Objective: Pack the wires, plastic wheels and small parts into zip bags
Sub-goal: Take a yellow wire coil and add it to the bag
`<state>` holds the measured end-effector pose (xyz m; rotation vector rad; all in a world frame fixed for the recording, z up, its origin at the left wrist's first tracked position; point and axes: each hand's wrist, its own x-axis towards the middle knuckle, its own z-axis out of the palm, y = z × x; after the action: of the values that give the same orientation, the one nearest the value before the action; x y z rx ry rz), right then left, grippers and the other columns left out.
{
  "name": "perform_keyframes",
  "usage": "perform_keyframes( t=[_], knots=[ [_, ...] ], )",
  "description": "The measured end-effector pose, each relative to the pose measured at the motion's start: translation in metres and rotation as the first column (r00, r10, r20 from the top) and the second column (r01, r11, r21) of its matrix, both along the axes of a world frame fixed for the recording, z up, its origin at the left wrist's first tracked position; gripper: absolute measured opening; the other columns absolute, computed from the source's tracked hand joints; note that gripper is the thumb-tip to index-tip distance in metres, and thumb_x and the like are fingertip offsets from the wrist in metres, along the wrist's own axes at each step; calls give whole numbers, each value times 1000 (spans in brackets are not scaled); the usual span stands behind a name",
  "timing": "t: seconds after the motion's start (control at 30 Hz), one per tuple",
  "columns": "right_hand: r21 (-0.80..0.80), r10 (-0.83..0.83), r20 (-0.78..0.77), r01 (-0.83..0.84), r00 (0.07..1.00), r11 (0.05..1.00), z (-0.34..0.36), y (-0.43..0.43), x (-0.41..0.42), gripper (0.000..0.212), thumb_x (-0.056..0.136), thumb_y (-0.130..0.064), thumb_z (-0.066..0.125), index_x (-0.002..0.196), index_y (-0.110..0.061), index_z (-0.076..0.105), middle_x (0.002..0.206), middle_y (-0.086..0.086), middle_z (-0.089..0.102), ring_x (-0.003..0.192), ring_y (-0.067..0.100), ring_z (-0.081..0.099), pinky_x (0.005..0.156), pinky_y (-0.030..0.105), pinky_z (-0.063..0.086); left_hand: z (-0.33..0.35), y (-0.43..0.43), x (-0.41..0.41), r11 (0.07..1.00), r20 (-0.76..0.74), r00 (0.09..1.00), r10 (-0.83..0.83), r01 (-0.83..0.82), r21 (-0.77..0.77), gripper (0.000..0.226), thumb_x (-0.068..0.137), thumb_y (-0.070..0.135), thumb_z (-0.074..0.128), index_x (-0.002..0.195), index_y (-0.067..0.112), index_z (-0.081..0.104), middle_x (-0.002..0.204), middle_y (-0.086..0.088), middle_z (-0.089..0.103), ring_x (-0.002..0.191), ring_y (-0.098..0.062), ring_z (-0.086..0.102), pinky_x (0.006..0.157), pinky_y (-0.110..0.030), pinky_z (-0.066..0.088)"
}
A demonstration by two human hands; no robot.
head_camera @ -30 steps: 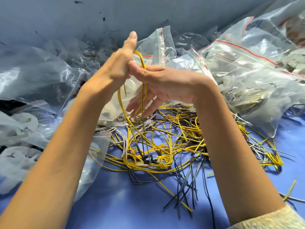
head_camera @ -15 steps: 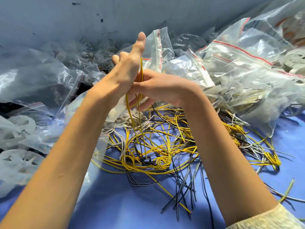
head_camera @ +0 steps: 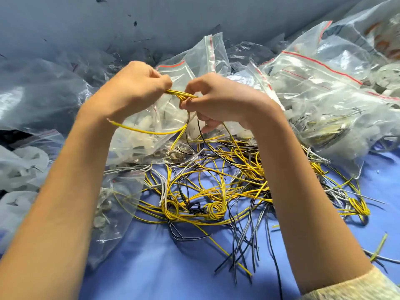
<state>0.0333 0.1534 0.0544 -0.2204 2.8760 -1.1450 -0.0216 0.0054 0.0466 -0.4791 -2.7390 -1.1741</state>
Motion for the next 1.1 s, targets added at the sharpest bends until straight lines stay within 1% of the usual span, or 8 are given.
perform_keyframes(
  t=[0.2,0.33,0.5,0.6,0.73,0.87,0.97,1.1],
  knots=[
    [133,-69,-103,83,992,988,2,9,-3,19,83,-17,63,90,-2,71,61,1,46,58,11,48,63,30,55,-3,2,0,976,-54,998,-26,14,-217,28,87,29,60,70,7,60,74,-9,59,69,-22,48,64,-31,35],
    [67,-28,-172,40,985,997,6,14,0,31,80,-25,69,91,3,70,60,3,40,56,11,35,53,21,32,-2,0,4,962,-78,996,-33,11,-271,22,79,31,73,70,24,54,71,5,55,75,-20,48,66,-28,31],
    [70,51,-172,-39,984,997,10,12,6,50,87,-42,63,84,9,63,48,-6,23,43,8,17,37,18,12,1,4,9,957,-132,988,-79,38,-288,19,76,27,75,86,27,59,91,-3,59,85,-21,51,71,-26,32],
    [39,13,-147,-7,989,999,9,11,4,43,92,-43,56,75,-5,69,42,-10,34,39,5,25,37,15,20,4,4,13,970,-165,983,-82,40,-241,18,82,17,64,99,25,62,91,0,59,84,-19,52,69,-25,34],
    [61,-11,-107,18,994,998,5,10,0,26,91,-32,59,86,-13,76,64,-7,68,62,11,43,60,25,35,9,4,18,981,-145,984,-100,73,-182,26,85,10,56,102,28,64,88,5,59,75,-12,48,62,-24,35],
    [17,7,-157,-4,988,1000,2,12,-3,13,86,-16,65,89,-16,78,71,-4,72,58,8,45,60,24,38,12,2,21,979,-113,982,-154,136,-149,31,85,6,53,103,29,64,95,3,64,82,-13,54,71,-23,39],
    [-87,-1,-275,-24,961,996,3,12,-6,20,84,-4,64,95,-15,76,78,3,74,57,4,59,62,19,48,16,-4,23,971,-77,971,-225,217,-97,31,85,5,54,100,29,65,77,6,59,58,1,47,51,-8,34],
    [-140,59,-341,-113,938,984,-1,7,-10,23,86,-4,65,104,-16,73,85,2,73,71,9,70,59,11,45,21,-6,21,982,-145,971,-191,189,-27,29,87,8,51,95,31,67,75,0,55,59,-8,40,49,-15,29]
  ],
)
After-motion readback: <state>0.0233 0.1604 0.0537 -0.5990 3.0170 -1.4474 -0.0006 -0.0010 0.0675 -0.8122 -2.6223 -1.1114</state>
